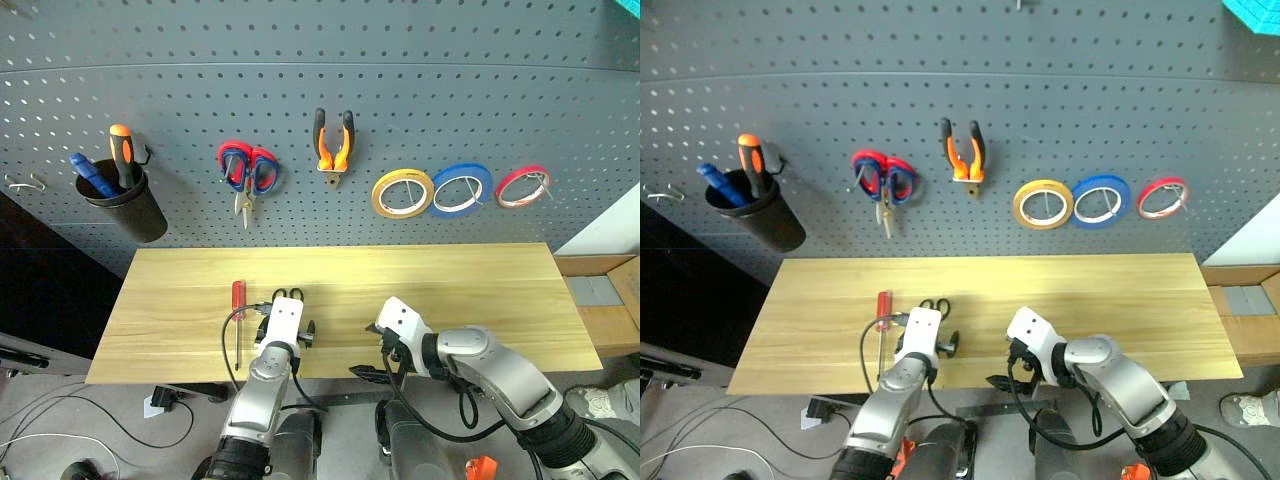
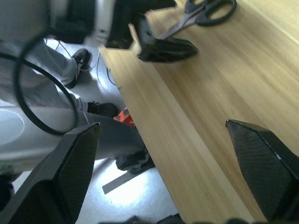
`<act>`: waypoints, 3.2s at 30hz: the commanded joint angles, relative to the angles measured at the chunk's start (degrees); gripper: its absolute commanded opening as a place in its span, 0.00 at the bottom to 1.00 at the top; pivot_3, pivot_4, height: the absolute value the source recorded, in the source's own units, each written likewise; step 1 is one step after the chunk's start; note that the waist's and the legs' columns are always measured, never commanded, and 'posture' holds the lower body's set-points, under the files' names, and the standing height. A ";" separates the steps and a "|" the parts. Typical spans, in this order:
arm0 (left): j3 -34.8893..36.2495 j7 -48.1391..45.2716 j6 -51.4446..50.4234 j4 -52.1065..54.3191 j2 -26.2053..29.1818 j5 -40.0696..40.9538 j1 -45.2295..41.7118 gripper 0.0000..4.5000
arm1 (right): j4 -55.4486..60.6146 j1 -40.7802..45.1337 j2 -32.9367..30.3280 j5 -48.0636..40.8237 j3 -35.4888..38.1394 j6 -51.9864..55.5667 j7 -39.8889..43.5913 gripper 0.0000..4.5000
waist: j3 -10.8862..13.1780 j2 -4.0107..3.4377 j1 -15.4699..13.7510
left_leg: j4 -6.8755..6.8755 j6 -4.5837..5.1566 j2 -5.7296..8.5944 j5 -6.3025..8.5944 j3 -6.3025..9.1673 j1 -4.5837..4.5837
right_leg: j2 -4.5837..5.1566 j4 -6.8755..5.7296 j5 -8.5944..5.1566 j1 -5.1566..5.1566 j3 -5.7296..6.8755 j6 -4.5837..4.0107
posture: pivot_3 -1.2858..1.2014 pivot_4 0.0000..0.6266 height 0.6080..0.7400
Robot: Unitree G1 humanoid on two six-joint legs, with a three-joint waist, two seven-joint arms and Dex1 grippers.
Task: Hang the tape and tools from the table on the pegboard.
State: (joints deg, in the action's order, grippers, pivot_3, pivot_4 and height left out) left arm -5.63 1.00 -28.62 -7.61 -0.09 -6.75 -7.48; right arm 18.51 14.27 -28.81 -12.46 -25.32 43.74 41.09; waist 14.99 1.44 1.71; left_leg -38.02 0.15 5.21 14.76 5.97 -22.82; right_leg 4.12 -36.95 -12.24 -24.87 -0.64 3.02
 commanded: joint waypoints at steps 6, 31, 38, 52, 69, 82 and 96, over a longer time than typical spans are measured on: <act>4.85 4.63 -10.25 -2.65 -1.64 1.20 1.61 0.91 | -1.17 0.80 0.32 1.09 2.18 -1.18 -1.13 1.00 | -0.01 -0.01 0.16 | 0.04 0.00 -0.02 0.01 0.04 0.45 | 0.00 0.09 -0.09 0.54 0.02 0.14 | 0.49 0.43 1.00; 3.01 -5.24 -0.01 6.40 2.79 7.14 2.29 0.02 | -7.29 6.35 2.53 2.38 4.19 -5.51 -0.54 1.00 | -0.58 -0.49 0.09 | 0.13 -0.03 -0.05 0.03 0.03 0.95 | 0.00 0.18 -0.22 0.99 0.00 0.34 | 0.50 0.37 1.00; 2.01 -8.83 31.25 15.03 9.57 3.59 11.23 0.02 | -5.70 7.54 9.27 -6.32 11.28 -15.22 3.85 1.00 | -0.67 -0.46 -0.08 | 0.13 -0.25 -0.03 -0.08 0.13 -0.01 | 0.03 0.17 0.01 0.03 -0.17 -0.04 | 0.50 0.31 1.00; 7.56 -5.47 32.59 25.72 9.14 4.45 3.19 0.02 | -6.61 17.33 16.09 -14.53 17.67 -15.50 2.97 1.00 | -2.02 0.07 -1.71 | 0.08 -0.10 0.05 0.00 0.10 -0.12 | -0.03 0.03 0.08 -0.16 0.03 -0.13 | 0.52 0.23 1.00; 8.25 -4.86 33.87 23.46 8.64 3.77 2.98 0.02 | -6.24 18.01 16.27 -13.76 16.89 -15.74 2.82 1.00 | -2.89 0.07 -1.57 | 0.06 -0.09 0.05 -0.02 -0.02 -0.03 | -0.08 -0.04 0.17 -0.17 -0.11 -0.24 | 0.51 0.24 1.00; 8.80 -3.95 33.68 17.27 7.06 4.75 0.70 0.02 | -5.74 21.00 17.45 -13.67 16.91 -15.86 1.01 1.00 | -2.89 0.07 -1.59 | 0.06 -0.11 0.06 -0.03 -0.01 -0.03 | -0.09 -0.07 0.18 -0.19 -0.11 -0.26 | 0.51 0.26 1.00; 11.45 -1.79 27.62 -3.15 7.72 5.33 -14.17 0.02 | -4.44 22.40 16.58 -13.10 16.10 -15.75 0.39 1.00 | -3.24 0.12 -0.87 | 0.03 -0.18 0.11 -0.08 -0.05 0.04 | -0.09 -0.13 0.21 -0.18 -0.16 -0.24 | 0.51 0.25 1.00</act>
State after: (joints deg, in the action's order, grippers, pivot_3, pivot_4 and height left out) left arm 5.46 -0.63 0.37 -9.60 7.23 -2.01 -22.60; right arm 11.48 35.36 -12.28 -25.80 -9.43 29.15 41.53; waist 11.75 1.56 0.84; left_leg -37.98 -0.07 5.31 14.66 5.92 -22.78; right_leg 4.03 -37.08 -12.03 -25.04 -0.81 2.78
